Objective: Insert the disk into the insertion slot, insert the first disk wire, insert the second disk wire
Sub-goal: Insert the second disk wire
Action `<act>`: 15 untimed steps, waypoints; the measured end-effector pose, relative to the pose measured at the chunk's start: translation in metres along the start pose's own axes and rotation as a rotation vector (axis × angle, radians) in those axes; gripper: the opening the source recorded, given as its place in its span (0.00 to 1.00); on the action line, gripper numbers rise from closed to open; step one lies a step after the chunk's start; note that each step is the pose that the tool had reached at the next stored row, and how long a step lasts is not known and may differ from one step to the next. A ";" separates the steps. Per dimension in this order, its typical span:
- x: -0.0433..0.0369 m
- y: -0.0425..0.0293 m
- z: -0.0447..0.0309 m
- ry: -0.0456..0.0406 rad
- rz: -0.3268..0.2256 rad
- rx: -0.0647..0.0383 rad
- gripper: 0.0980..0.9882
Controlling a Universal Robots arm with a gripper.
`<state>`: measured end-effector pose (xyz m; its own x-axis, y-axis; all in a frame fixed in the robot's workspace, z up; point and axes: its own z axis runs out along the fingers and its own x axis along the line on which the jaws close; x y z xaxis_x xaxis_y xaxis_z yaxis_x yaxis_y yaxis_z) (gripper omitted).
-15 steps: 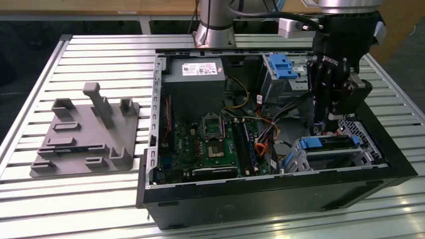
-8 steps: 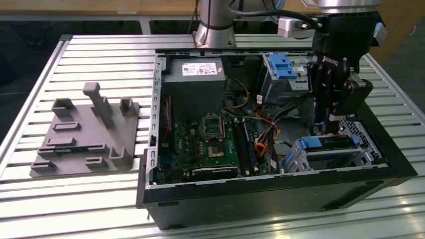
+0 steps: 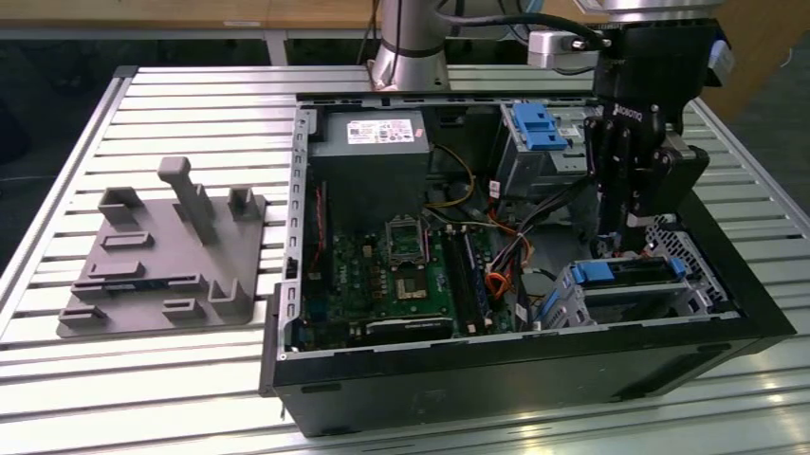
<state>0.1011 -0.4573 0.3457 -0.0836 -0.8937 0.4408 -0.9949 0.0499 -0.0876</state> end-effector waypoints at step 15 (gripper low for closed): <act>-0.0059 0.0006 0.0025 0.0281 -0.001 0.002 0.36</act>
<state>0.1011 -0.4531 0.3409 -0.0845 -0.8808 0.4658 -0.9949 0.0484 -0.0890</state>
